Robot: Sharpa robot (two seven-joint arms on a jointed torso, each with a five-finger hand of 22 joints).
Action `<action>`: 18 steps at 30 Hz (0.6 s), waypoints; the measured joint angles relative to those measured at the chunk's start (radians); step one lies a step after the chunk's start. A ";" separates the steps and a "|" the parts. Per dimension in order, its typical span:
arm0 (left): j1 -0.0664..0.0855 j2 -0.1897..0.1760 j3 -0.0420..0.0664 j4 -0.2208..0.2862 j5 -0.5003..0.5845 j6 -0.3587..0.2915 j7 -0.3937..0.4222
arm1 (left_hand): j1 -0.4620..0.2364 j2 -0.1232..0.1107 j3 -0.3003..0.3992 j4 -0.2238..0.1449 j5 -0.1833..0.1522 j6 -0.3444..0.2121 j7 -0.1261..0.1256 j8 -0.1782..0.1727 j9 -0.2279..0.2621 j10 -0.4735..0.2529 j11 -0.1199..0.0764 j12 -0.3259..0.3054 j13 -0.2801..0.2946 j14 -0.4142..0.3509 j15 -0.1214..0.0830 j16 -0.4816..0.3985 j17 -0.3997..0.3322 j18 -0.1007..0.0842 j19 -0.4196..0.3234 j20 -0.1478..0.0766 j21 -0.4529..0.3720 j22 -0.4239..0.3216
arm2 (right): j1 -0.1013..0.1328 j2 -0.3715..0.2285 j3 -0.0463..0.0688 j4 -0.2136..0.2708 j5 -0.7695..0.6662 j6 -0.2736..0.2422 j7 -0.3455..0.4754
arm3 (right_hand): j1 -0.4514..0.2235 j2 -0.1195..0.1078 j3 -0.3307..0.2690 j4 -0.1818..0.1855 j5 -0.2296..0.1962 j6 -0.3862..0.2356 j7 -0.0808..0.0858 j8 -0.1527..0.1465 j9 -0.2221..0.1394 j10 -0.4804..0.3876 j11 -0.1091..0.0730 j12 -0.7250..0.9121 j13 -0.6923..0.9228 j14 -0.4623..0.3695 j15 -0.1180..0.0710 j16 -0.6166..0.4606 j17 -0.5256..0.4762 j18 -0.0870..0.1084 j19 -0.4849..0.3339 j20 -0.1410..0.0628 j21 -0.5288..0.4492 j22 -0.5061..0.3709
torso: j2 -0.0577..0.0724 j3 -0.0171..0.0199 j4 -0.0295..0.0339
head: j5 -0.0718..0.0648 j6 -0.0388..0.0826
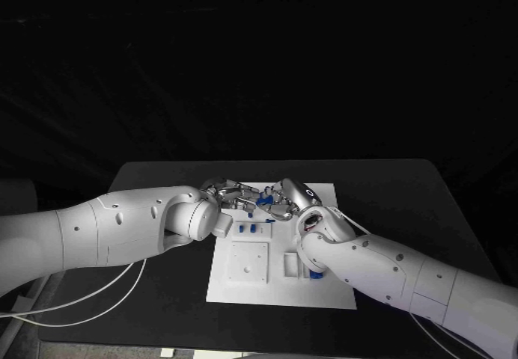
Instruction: Assemble the parts on the task board
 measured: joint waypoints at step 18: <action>0.000 -0.012 0.000 -0.002 -0.033 0.002 0.004 | -0.008 -0.007 0.000 0.000 0.000 0.000 0.000 0.000 0.000 0.003 0.004 0.000 0.000 0.003 0.004 0.000 0.003 0.000 0.004 -0.004 -0.010 0.017 | 0.003 -0.030 0.000 0.006 -0.001 0.011 -0.002 | 0.009 -0.001 0.086 -0.061 -0.012 0.042 -0.011 0.000 0.000 -0.004 -0.004 0.005 -0.009 0.000 0.000 0.000 -0.003 0.000 -0.004 -0.004 0.018 0.023 | 0.000 -0.0010 0.0001 | 0.003 -0.001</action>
